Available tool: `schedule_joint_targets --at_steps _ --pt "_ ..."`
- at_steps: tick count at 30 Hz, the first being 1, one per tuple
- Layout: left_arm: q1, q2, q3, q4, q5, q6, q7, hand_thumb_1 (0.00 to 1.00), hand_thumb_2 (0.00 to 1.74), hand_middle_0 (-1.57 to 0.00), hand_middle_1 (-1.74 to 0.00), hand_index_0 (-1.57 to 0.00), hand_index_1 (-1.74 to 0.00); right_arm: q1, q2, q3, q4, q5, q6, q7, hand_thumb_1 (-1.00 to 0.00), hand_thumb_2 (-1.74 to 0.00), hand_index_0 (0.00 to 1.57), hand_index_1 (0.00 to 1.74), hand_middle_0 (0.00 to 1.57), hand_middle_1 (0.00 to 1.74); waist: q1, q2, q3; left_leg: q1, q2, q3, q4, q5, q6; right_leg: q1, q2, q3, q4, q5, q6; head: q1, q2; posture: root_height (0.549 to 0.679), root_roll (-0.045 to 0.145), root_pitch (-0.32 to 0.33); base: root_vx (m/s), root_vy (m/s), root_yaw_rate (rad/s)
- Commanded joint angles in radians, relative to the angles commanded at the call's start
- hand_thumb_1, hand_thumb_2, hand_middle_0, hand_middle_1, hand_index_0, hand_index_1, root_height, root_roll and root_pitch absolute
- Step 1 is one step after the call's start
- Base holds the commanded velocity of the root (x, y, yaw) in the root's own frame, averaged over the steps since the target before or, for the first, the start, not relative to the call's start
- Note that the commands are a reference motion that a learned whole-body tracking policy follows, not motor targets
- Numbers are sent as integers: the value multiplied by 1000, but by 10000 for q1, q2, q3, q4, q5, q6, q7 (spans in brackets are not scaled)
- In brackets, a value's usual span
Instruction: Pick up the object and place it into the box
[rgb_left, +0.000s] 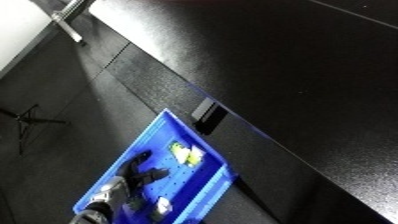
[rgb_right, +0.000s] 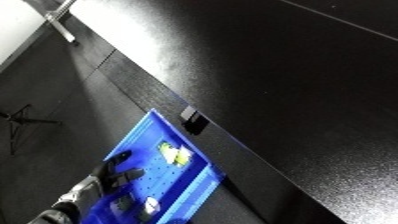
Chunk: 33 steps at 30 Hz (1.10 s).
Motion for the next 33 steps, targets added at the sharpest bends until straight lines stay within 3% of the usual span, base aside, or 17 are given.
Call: schedule_joint_targets --at_steps 5,10,13,16,19,23,27,30,33 --pt "404 -822 -406 -198 -106 326 86 0 0 0 0 0 0 -129 117 -134 110 -114 -137 -166 0 0 0 0 0 0 -60 103 -206 489 115 21 -714 279 -165 309 92 99 -669 300 84 1557 -423 651 22 -33 -8 -16 -113" --pt "692 -1275 -642 -208 660 598 266 0 0 0 0 0 0 -87 222 -352 223 -276 -119 -269 0 0 0 0 0 0 -125 181 -583 1120 223 22 -1596 595 -324 758 113 95 -1572 713 274 3327 -846 659 18 -33 18 -17 -61" --pt "1063 -1514 -845 -183 1445 785 206 0 0 0 0 0 0 101 265 -504 343 -487 -23 -274 0 0 0 0 0 0 -162 245 -984 1618 254 55 -2208 775 -405 1209 113 86 -2322 1005 403 4300 -1172 663 18 -35 98 3 -91" --pt "1518 -1712 -711 -111 1055 1398 -451 0 0 0 0 0 0 293 274 -668 509 -883 155 -199 0 0 0 0 0 0 -188 283 -1414 2154 276 145 -2745 859 -461 1738 104 106 -3084 1242 494 4911 -1384 667 18 -38 130 7 -113" --pt "1854 -1834 -408 -79 708 1881 -917 0 0 0 0 0 0 435 305 -816 750 -1462 348 -15 0 0 0 0 0 0 -200 284 -1805 2596 304 257 -3117 846 -488 2187 110 105 -3681 1387 554 5414 -1563 669 18 -40 117 3 -175" --pt "2180 -1859 -311 52 1311 2045 -1119 0 0 0 0 0 0 626 432 -892 1069 -1977 562 62 0 0 0 0 0 0 -196 275 -2355 3111 322 420 -3630 865 -503 2728 121 79 -4388 1564 637 5911 -1753 671 17 -42 130 -5 -186" --pt "2470 -1898 -289 189 1979 1999 -1214 0 0 0 0 0 0 835 531 -971 1235 -2308 652 56 0 0 0 0 0 0 -213 281 -2876 3592 373 591 -4208 969 -538 3243 138 61 -5072 1765 722 6023 -1871 673 15 -43 136 -6 -163" --pt "2649 -1963 -332 281 2393 2004 -1201 0 0 0 0 0 0 977 598 -988 1308 -2555 667 46 0 0 0 0 0 0 -232 287 -3216 3832 430 709 -4589 1077 -566 3467 127 64 -5456 1930 784 6103 -1952 673 13 -42 112 -7 -142" --pt "2780 -2019 -406 388 2740 1971 -1129 0 0 0 0 0 0 1086 659 -1010 1372 -2782 665 51 0 0 0 0 0 0 -234 275 -3470 4010 493 792 -4972 1196 -597 3625 115 52 -5778 2076 840 6344 -1960 674 11 -38 76 -14 -80"
